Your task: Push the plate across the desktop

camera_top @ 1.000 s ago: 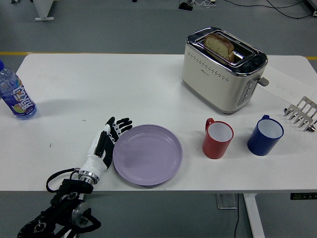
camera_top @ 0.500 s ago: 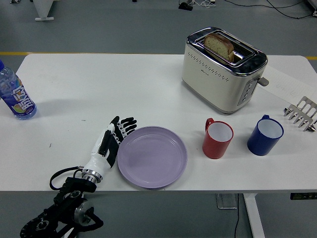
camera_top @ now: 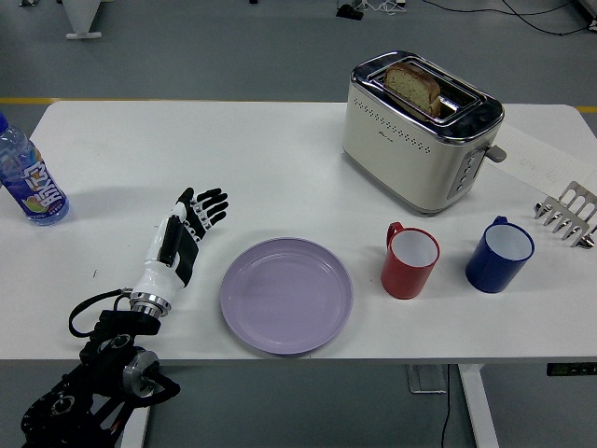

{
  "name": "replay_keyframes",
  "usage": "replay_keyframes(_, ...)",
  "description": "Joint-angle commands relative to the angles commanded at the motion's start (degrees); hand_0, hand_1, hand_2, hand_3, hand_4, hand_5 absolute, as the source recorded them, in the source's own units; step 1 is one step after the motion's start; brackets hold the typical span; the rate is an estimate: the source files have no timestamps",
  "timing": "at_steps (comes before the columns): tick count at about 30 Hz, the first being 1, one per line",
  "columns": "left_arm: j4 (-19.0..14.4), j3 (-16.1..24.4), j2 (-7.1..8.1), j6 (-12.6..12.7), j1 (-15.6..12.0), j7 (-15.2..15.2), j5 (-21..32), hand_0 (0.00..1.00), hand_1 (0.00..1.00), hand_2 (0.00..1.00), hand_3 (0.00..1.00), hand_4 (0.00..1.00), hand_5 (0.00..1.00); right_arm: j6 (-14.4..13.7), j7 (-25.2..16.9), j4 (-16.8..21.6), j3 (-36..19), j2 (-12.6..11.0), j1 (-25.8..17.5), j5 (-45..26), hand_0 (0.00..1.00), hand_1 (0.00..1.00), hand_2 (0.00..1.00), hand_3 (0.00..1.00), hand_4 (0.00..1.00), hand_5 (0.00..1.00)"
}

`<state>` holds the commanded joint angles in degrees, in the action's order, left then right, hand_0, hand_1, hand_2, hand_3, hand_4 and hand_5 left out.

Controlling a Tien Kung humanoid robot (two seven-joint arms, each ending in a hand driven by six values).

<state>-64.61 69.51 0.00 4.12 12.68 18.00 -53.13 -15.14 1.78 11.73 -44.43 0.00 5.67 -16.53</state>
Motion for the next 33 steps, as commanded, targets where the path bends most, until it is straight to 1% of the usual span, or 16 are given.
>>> replay_keyframes(3,-0.45,2.6,0.0,-0.35,-0.37,-0.76,-0.67,0.798,0.766,0.744,0.658,0.538,0.998,0.02,-0.01,-0.02,-0.05,0.0,0.01,0.03,0.573,0.477,0.624,0.64,0.423,0.596)
replay_keyframes(7,-1.45,6.61,1.57,-1.52,-1.26,-2.29,-1.9,0.8,0.766,0.744,0.66,0.538,0.998,0.04,-0.05,-0.03,-0.01,0.0,0.04,-0.12,0.573,0.477,0.624,0.64,0.423,0.597)
replay_keyframes(8,-1.51,6.89,1.69,-1.61,-1.33,-2.4,-1.99,0.8,0.766,0.744,0.66,0.538,0.998,0.04,-0.05,-0.03,-0.01,0.0,0.04,-0.13,0.573,0.477,0.624,0.64,0.423,0.597)
replay_keyframes(11,-2.32,10.07,2.84,-2.91,-2.51,-4.12,-3.25,0.799,0.765,0.743,0.663,0.539,0.998,0.05,-0.09,-0.04,0.11,0.0,0.08,-0.37,0.574,0.477,0.623,0.64,0.424,0.599)
replay_keyframes(12,-2.39,10.37,2.92,-3.01,-2.61,-4.24,-3.35,0.799,0.765,0.743,0.663,0.539,0.998,0.05,-0.1,-0.04,0.11,0.0,0.09,-0.39,0.574,0.477,0.623,0.64,0.424,0.599)
replay_keyframes(13,-2.81,11.93,3.2,-3.53,-3.32,-4.94,-3.83,0.799,0.765,0.743,0.663,0.539,0.998,0.04,-0.08,-0.03,0.09,0.0,0.07,-0.4,0.574,0.477,0.623,0.64,0.424,0.599)
replay_keyframes(18,-3.69,16.6,3.96,-4.89,-5.02,-6.55,-4.93,0.798,0.766,0.743,0.667,0.543,0.998,0.0,-0.04,-0.01,0.08,0.0,0.01,-0.47,0.574,0.477,0.623,0.641,0.424,0.599)
replay_keyframes(21,-3.99,17.81,4.34,-5.35,-5.51,-7.13,-5.26,0.798,0.766,0.743,0.667,0.543,0.998,0.01,-0.04,-0.01,0.1,0.0,0.0,-0.53,0.574,0.477,0.623,0.641,0.424,0.599)
replay_keyframes(24,-4.68,20.51,5.18,-6.15,-6.35,-8.23,-5.73,0.798,0.765,0.743,0.668,0.543,0.998,0.05,-0.05,0.0,0.18,0.0,-0.05,-0.71,0.572,0.477,0.623,0.641,0.425,0.602)
replay_keyframes(26,-5.03,21.58,5.52,-6.54,-6.59,-8.84,-5.81,0.798,0.765,0.743,0.668,0.543,0.998,0.05,-0.03,0.01,0.18,0.0,-0.09,-0.75,0.572,0.477,0.623,0.641,0.425,0.602)
replay_keyframes(27,-5.07,21.72,5.57,-6.59,-6.62,-8.93,-5.82,0.798,0.765,0.743,0.668,0.543,0.998,0.05,-0.03,0.01,0.18,0.0,-0.1,-0.75,0.572,0.477,0.623,0.641,0.425,0.602)
replay_keyframes(28,-5.34,22.31,5.91,-7.05,-6.66,-9.82,-5.95,0.798,0.765,0.743,0.668,0.543,0.998,-0.01,0.03,0.05,0.16,0.0,-0.16,-0.82,0.572,0.477,0.623,0.641,0.425,0.602)
replay_keyframes(33,-5.82,23.46,6.59,-8.41,-6.65,-12.06,-6.34,0.798,0.765,0.743,0.672,0.545,0.998,-0.3,0.26,0.17,-0.32,0.0,-0.27,-0.27,0.573,0.477,0.623,0.64,0.425,0.603)
